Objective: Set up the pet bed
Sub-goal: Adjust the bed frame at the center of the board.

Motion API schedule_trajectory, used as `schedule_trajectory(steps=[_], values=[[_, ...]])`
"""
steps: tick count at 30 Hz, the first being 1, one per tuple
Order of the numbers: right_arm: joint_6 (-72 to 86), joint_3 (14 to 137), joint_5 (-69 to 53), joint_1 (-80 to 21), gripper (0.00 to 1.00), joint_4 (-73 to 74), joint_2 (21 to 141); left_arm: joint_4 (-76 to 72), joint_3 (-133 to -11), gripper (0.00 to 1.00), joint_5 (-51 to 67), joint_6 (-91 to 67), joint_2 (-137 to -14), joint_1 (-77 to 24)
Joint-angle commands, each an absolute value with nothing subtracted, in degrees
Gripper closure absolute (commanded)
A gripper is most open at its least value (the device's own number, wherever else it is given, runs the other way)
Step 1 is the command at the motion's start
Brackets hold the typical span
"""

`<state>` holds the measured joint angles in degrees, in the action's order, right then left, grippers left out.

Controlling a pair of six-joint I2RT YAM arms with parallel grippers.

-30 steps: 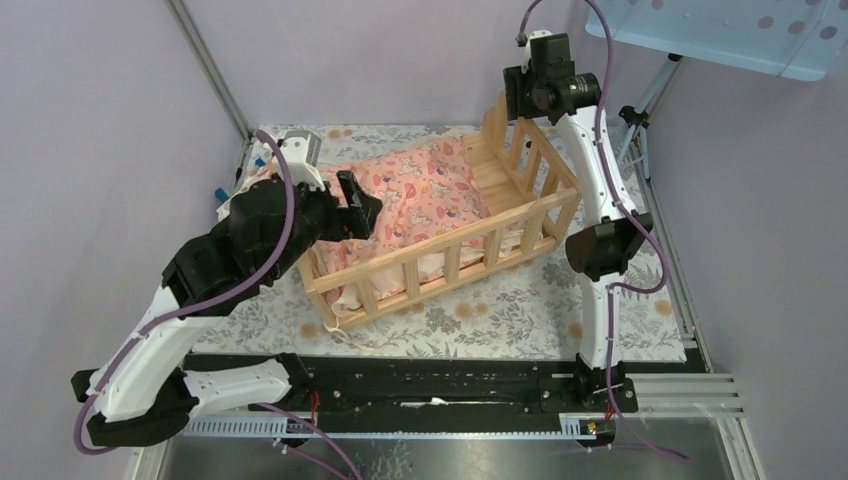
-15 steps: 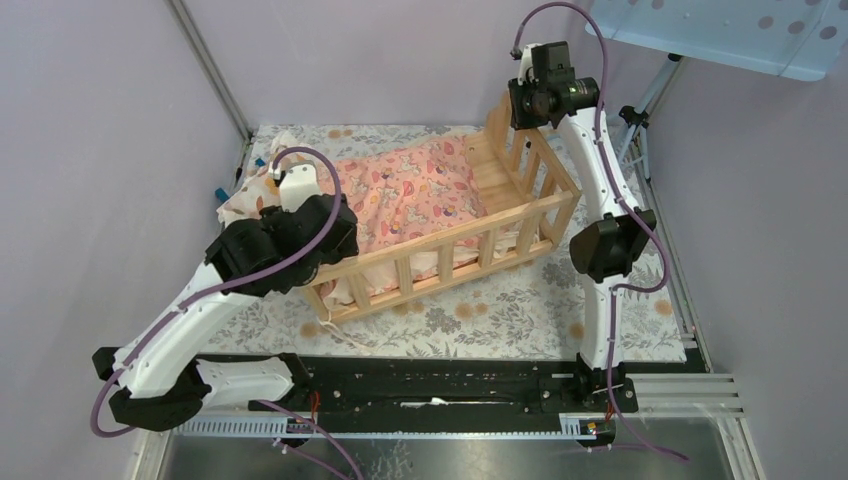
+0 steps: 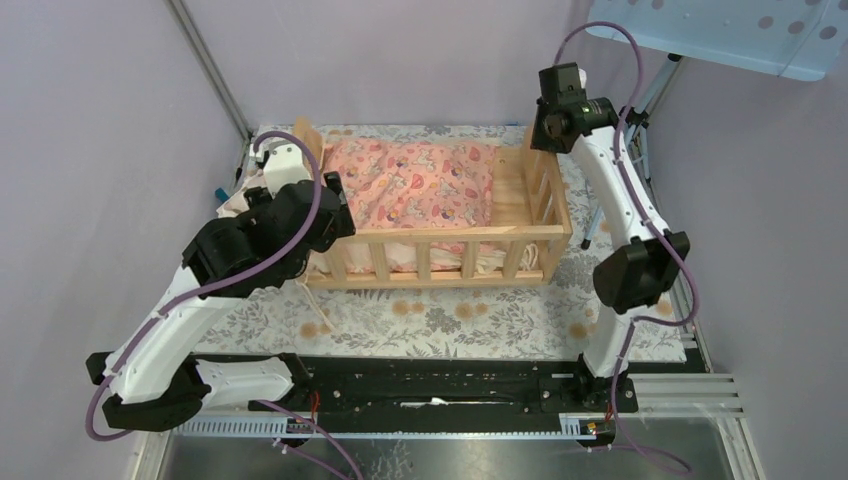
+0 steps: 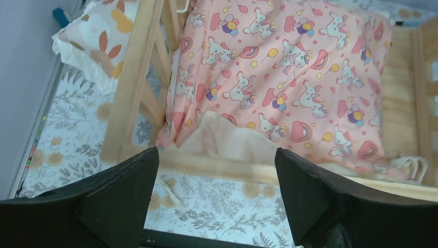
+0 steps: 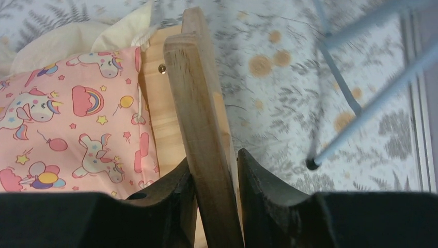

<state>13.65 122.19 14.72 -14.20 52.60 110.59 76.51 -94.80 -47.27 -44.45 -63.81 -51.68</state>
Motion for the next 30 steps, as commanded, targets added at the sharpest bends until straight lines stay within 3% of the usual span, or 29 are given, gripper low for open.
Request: schedule_trajectory(steps=[1, 6, 11, 21, 24, 30], values=[[35.17, 111.94, 46.05, -12.22, 1.0, 43.75, 96.8, 70.56, -98.22, 0.09, -50.67, -38.81, -64.13, -51.62], [45.54, 92.98, 47.18, -12.31, 1.0, 32.27, 81.17, 69.28, -96.54, 0.08, -51.48, -38.25, -63.75, -51.57], [54.77, 80.8, 45.14, -12.76, 1.0, 24.38, 72.89, 67.52, -92.76, 0.08, -49.94, -38.33, -63.61, -51.6], [54.98, 82.11, 39.95, -20.91, 0.99, 18.23, 79.13, 63.18, -88.3, 0.06, -46.23, -37.68, -63.61, -51.56], [52.31, 82.35, 37.67, -23.34, 0.88, 15.8, 79.79, 59.89, -87.5, 0.04, -44.23, -35.59, -63.04, -51.56], [42.94, 79.35, 33.7, -24.26, 0.54, 14.93, 74.71, 54.55, -94.32, 0.04, -39.23, -26.65, -67.1, -51.49]])
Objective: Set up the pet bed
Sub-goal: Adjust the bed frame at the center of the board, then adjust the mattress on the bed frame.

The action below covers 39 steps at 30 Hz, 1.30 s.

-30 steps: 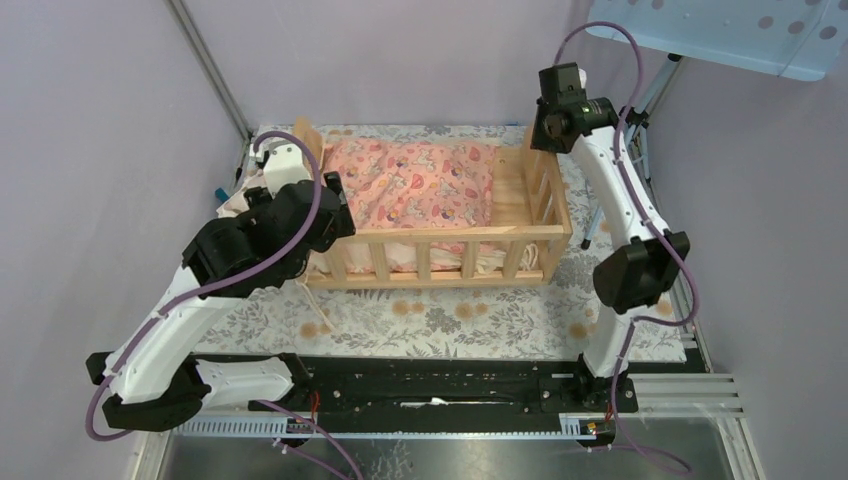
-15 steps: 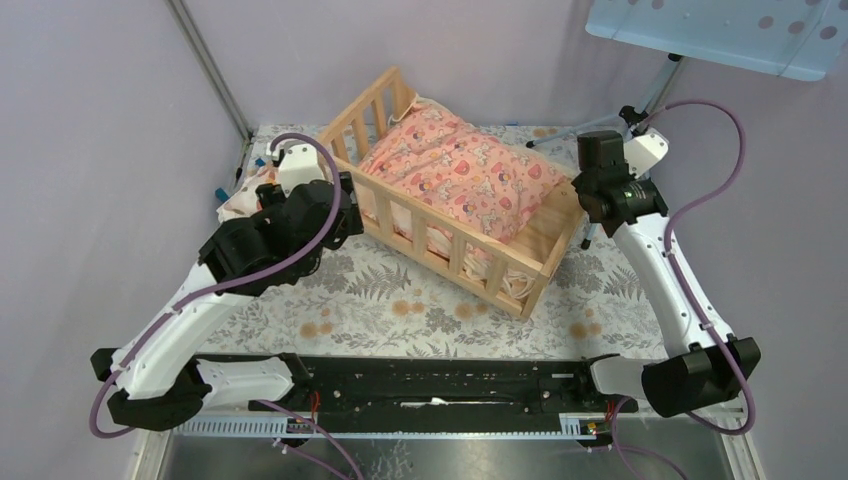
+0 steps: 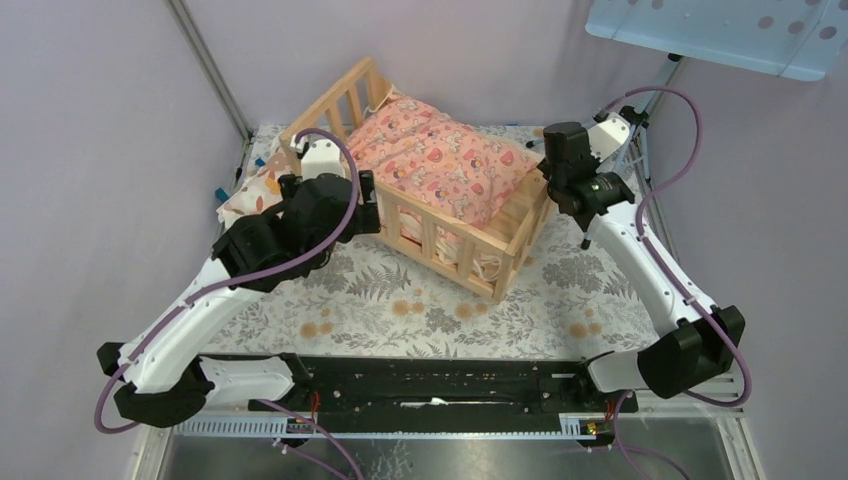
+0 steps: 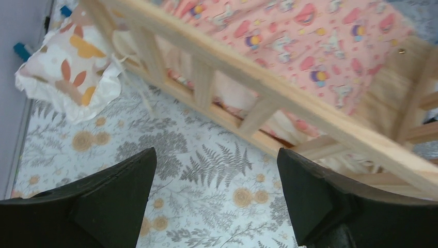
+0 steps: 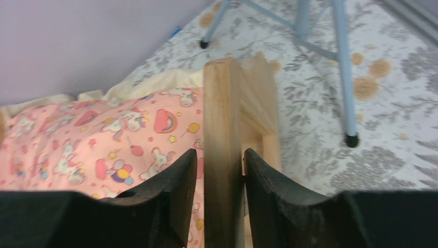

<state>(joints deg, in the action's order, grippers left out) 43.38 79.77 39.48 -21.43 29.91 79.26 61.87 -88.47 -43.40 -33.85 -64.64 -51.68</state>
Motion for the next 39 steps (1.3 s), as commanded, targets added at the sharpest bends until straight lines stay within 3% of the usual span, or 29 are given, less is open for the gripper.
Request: schedule_trajectory(steps=[1, 7, 10, 21, 39], values=[[40.94, 77.77, 33.67, -24.25, 0.49, 14.39, 72.86, 54.1, -96.12, 0.04, -38.06, -24.99, -68.64, -51.52], [31.61, 74.1, 33.08, -24.26, 0.26, 15.44, 62.97, 52.84, -106.03, 0.02, -33.49, -16.89, -79.54, -51.45], [28.83, 74.72, 32.66, -24.25, 0.21, 19.02, 60.37, 52.78, -110.07, 0.01, -30.92, -14.43, -84.77, -51.36], [24.96, 70.61, 27.04, -24.26, 0.2, 27.58, 50.06, 56.2, -120.07, 0.06, -12.82, -10.05, -102.22, -50.25], [25.7, 65.51, 24.96, -24.26, 0.2, 29.56, 46.9, 66.66, -122.95, 0.1, -17.19, -8.26, -120.63, -50.27]])
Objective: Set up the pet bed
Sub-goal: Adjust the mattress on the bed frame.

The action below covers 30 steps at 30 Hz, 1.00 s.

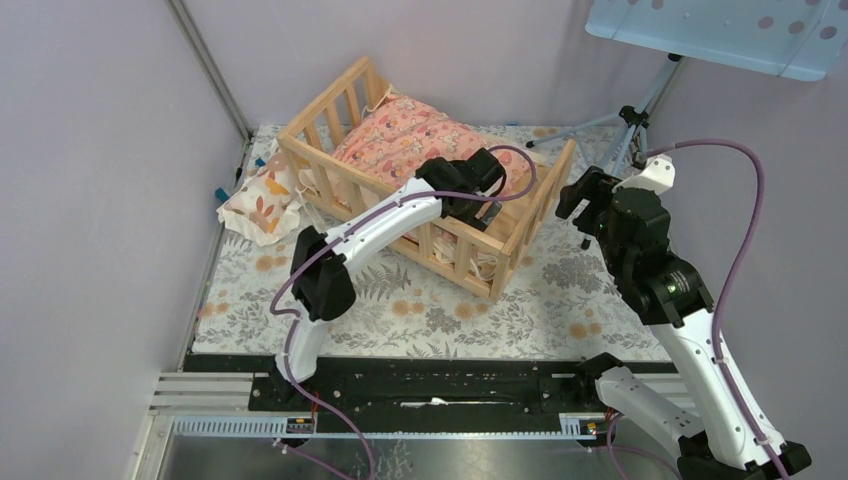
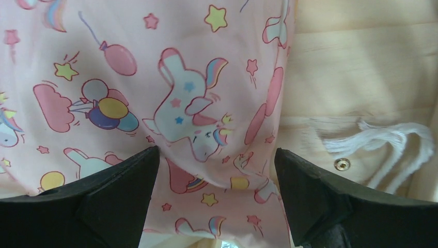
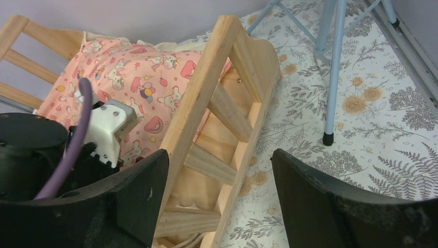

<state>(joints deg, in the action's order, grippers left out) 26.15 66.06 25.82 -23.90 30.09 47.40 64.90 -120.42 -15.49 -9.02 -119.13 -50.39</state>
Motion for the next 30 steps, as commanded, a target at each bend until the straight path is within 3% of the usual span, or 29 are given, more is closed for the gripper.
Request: schedule_trajectory(steps=[1, 4, 9, 14, 19, 30], values=[[25.68, 65.34, 24.96, -24.3, 0.2, 29.49, 46.85, 66.65, -122.67, 0.11, -16.82, -8.31, -121.05, -50.23], [25.69, 64.51, 25.11, -24.25, 0.2, 29.4, 46.53, 66.72, -121.67, 0.19, -15.86, -8.51, -121.95, -50.2], [25.75, 63.43, 24.88, -24.31, 0.2, 29.14, 46.1, 66.78, -120.5, 0.41, -12.95, -8.38, -122.02, -50.24], [26.31, 62.47, 24.09, -24.27, 0.2, 28.94, 45.58, 66.32, -122.04, 0.76, -7.65, -8.18, -121.08, -50.26], [26.74, 61.89, 23.51, -24.26, 0.2, 28.9, 45.12, 64.65, -124.25, 0.98, -1.18, -8.45, -118.64, -50.22], [27.3, 60.37, 22.88, -24.27, 0.2, 28.52, 44.56, 57.83, -125.27, 1.0, 8.94, -11.86, -110.46, -49.64]])
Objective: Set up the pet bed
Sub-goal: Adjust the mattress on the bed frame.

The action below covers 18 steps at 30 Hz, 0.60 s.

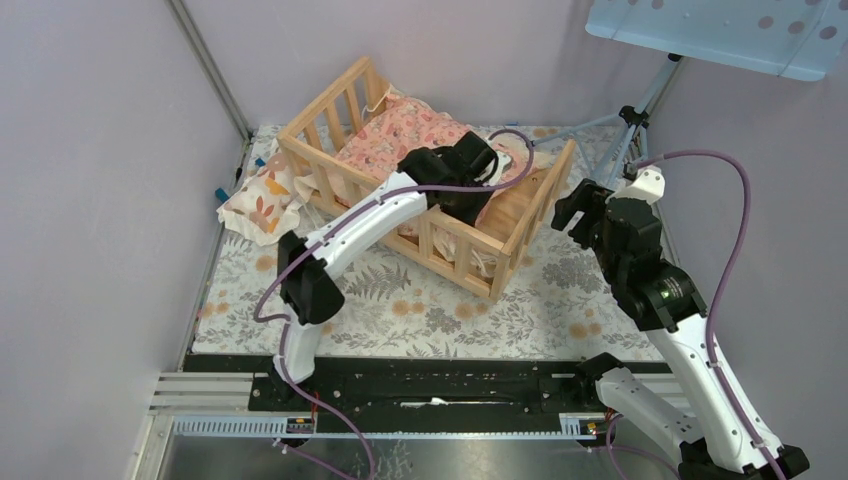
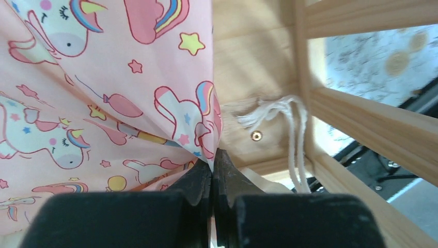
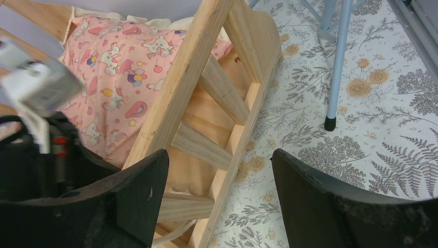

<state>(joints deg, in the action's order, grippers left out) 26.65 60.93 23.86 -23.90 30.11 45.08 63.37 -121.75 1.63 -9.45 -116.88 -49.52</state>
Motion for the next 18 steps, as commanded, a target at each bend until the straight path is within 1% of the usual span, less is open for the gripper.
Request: schedule_trajectory(steps=[1, 8, 15, 18], values=[[27.35, 60.18, 22.79, -24.26, 0.2, 28.46, 44.58, 57.21, -124.91, 1.0, 10.07, -12.19, -109.51, -49.46], [27.25, 59.55, 22.35, -24.26, 0.2, 28.59, 44.41, 54.67, -119.87, 1.0, 19.6, -12.49, -108.18, -49.31], [25.34, 56.04, 19.82, -24.27, 0.19, 27.1, 41.63, 52.65, -111.78, 1.0, 23.07, -12.3, -108.59, -49.59], [23.42, 53.14, 17.14, -24.25, 0.18, 24.78, 38.94, 52.25, -110.51, 1.0, 22.89, -12.23, -108.46, -49.65]])
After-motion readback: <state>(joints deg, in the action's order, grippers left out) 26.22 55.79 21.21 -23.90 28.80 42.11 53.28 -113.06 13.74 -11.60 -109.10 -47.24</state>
